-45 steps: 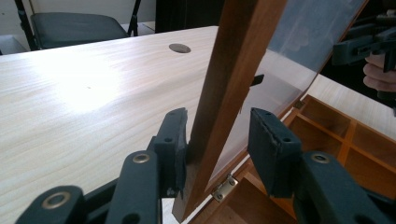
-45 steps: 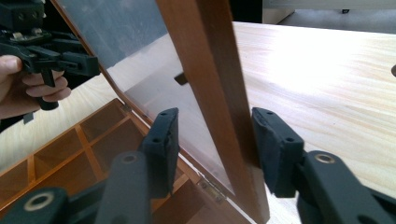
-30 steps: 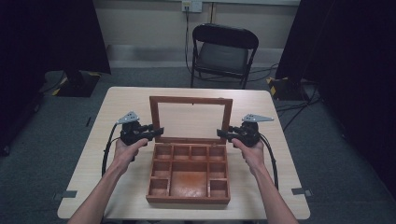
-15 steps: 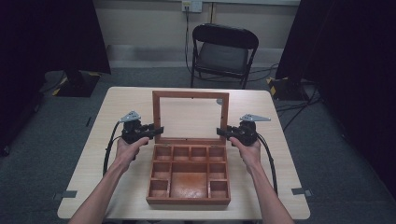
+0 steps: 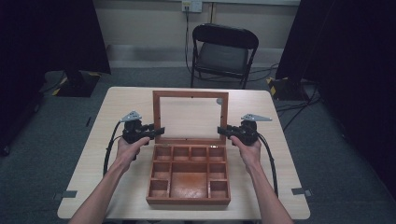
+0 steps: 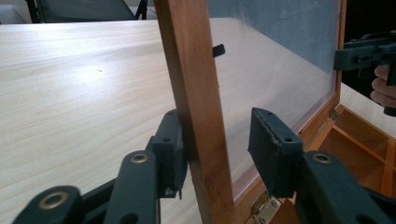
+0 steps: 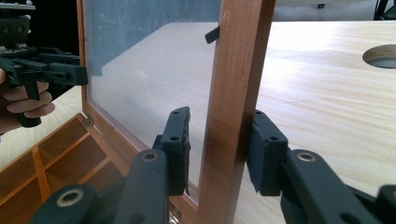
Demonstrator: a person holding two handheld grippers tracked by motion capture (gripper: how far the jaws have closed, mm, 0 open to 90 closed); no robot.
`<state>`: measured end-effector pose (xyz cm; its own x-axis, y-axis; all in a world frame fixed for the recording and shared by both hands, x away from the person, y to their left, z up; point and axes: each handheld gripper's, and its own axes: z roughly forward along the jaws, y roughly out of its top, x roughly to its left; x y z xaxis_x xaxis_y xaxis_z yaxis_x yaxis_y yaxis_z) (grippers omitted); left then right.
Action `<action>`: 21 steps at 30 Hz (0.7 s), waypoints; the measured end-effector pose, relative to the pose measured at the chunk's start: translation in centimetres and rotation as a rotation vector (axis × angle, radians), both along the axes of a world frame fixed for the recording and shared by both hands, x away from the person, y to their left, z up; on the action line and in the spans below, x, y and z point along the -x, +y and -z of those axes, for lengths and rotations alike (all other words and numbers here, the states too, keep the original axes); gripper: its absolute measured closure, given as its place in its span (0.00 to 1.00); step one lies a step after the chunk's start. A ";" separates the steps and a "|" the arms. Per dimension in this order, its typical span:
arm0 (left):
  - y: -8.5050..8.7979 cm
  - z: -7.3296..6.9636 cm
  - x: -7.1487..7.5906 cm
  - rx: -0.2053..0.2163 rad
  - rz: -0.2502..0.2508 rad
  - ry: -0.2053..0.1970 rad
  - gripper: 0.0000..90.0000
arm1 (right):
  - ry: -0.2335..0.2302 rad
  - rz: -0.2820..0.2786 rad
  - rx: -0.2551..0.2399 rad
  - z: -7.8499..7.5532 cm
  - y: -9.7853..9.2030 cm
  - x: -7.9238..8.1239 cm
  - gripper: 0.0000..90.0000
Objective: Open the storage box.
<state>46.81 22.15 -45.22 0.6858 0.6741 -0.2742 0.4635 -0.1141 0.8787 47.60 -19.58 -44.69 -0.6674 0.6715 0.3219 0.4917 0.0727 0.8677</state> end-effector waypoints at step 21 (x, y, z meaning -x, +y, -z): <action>0.2 1.3 0.6 -0.004 -0.031 0.033 0.67 | 0.017 0.024 -0.004 0.5 -0.1 -0.3 0.69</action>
